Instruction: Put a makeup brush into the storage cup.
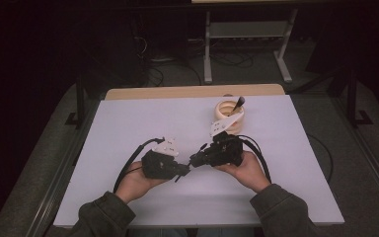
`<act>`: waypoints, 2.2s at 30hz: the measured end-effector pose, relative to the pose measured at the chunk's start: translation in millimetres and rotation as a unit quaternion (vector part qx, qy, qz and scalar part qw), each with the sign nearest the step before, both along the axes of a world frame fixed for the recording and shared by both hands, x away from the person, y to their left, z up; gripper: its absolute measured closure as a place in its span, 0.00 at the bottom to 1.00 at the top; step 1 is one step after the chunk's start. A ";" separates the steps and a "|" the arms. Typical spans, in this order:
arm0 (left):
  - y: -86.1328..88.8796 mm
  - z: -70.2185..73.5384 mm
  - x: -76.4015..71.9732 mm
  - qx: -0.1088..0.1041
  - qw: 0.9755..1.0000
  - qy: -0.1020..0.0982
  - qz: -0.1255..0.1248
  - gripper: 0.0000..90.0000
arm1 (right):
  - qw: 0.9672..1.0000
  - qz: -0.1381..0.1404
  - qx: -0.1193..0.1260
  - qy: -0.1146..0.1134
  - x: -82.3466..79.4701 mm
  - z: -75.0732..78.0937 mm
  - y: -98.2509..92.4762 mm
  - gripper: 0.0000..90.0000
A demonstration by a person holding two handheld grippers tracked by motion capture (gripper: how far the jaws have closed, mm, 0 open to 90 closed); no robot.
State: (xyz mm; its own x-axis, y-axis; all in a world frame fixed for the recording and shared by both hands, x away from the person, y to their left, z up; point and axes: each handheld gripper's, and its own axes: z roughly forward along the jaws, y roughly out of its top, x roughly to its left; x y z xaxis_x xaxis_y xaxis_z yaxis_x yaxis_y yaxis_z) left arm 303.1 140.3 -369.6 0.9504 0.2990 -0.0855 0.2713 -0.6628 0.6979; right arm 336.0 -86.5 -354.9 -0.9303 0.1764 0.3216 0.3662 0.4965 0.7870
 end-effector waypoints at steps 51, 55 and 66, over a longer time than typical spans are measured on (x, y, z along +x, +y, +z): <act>56.7 -14.8 -6.5 -0.020 0.996 -0.018 0.085 0.65 | 0.994 -0.074 -0.077 -0.001 33.9 41.1 -44.2 0.94; 58.5 -13.9 -5.0 -0.022 0.995 -0.019 0.090 0.64 | 0.994 -0.080 -0.078 -0.004 39.7 45.9 -48.8 0.94; 61.9 -12.5 -3.4 -0.022 0.995 -0.024 0.090 0.63 | 0.993 -0.094 -0.066 -0.009 44.7 57.3 -59.4 0.94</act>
